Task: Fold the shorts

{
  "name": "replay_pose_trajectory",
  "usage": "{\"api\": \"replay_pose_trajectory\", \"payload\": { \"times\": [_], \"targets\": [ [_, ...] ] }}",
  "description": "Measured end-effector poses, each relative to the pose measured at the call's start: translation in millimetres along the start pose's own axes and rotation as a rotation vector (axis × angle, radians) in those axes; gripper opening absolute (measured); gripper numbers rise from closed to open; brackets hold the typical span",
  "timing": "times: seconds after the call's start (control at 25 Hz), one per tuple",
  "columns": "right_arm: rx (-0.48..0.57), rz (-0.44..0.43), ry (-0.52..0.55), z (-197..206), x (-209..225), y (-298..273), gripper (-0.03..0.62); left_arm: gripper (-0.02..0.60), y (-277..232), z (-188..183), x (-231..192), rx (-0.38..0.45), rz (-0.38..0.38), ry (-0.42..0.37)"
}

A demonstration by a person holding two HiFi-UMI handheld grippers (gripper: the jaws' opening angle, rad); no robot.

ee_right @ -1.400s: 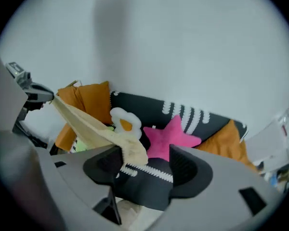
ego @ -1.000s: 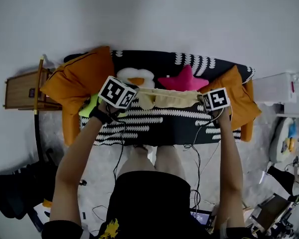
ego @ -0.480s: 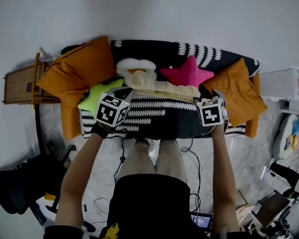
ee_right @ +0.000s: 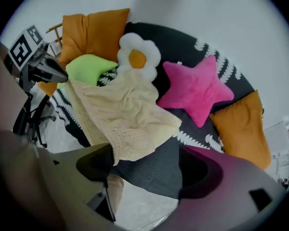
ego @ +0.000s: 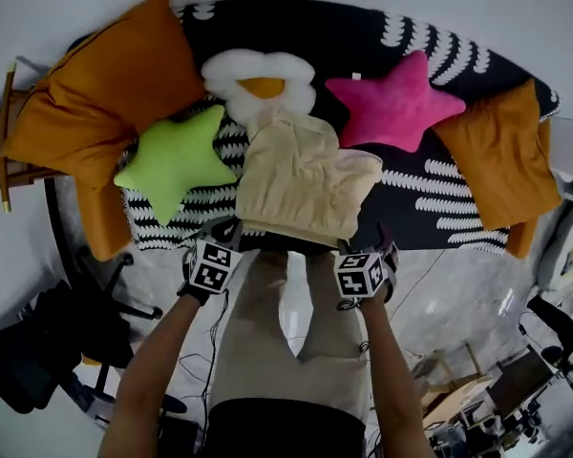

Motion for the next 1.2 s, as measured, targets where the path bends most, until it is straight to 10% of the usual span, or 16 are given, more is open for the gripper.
{"api": "replay_pose_trajectory", "payload": {
  "times": [0.28, 0.56, 0.8, 1.12, 1.2],
  "targets": [
    [0.015, -0.043, -0.043, 75.0, -61.7, -93.4, 0.431, 0.061, -82.8, 100.4, -0.6, -0.106, -0.022, -0.056],
    [0.009, -0.06, -0.15, 92.0, -90.0, -129.6, 0.364, 0.212, -110.8, 118.4, 3.3, -0.234, -0.031, -0.345],
    [0.068, -0.064, -0.35, 86.5, -72.7, -116.1, 0.273, 0.213, -115.8, 84.3, 62.0, -0.096, 0.018, -0.916],
    [0.105, -0.067, -0.489, 84.8, -49.4, -109.0, 0.272, 0.219, -159.6, 86.3, 102.0, -0.172, 0.096, -1.108],
    [0.1, -0.063, -0.492, 88.4, -47.8, -108.9, 0.272, 0.133, -159.5, 81.1, 95.3, -0.166, 0.041, -1.109]
  ]
}}
Point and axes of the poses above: the fingertips, and each gripper's own axes: y backward along the fingers, x to its right, z out of its underside, the point moved 7 cm from there along y, backward along the fingers, and after that the axes turned 7 degrees about x, right-handed, at the moved point
